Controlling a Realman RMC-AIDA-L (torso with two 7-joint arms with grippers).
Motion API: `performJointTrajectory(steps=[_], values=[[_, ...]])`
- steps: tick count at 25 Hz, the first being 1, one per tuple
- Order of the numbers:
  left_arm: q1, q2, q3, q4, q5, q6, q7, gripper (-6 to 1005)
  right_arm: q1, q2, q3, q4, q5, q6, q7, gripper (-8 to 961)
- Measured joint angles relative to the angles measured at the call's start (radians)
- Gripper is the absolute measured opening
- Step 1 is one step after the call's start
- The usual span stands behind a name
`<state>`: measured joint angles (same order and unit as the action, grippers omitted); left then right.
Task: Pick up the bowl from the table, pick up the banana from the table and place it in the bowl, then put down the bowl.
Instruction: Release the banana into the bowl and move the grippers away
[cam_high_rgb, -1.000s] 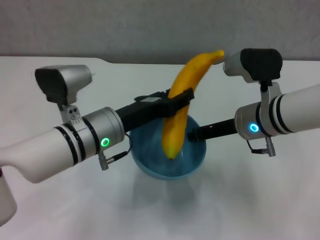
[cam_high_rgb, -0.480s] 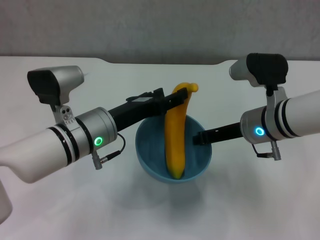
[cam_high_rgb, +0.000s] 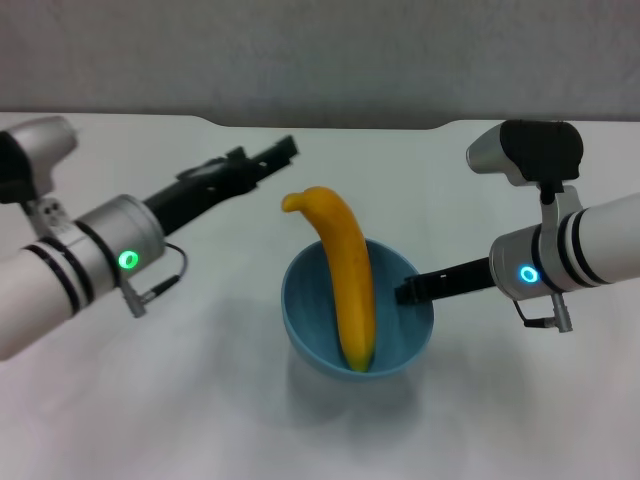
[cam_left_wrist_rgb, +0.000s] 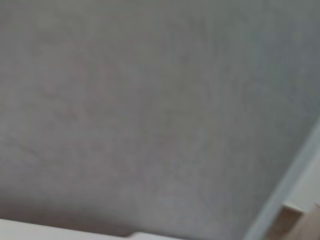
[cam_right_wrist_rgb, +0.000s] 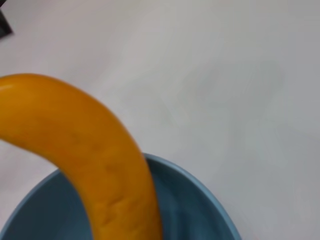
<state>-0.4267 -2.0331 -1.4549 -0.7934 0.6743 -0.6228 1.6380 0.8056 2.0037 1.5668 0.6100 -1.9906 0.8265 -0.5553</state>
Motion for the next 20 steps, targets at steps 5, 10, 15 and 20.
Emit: performJointTrajectory(steps=[5,10,15,20], values=[[0.008,0.017,-0.066,0.004,0.028,0.0,-0.001,907,0.011,-0.011,0.035,-0.026,-0.009,0.054,-0.001,33],[0.036,0.014,-0.185,0.0,0.122,0.002,0.01,906,0.041,-0.019,0.1,-0.054,-0.089,0.11,0.004,33],[0.051,0.009,-0.287,0.004,0.201,0.007,0.025,906,0.064,-0.019,0.174,-0.081,-0.181,0.155,0.019,33],[0.08,0.006,-0.32,0.006,0.206,0.001,0.025,907,0.106,-0.012,0.186,-0.158,-0.234,0.163,0.019,34]])
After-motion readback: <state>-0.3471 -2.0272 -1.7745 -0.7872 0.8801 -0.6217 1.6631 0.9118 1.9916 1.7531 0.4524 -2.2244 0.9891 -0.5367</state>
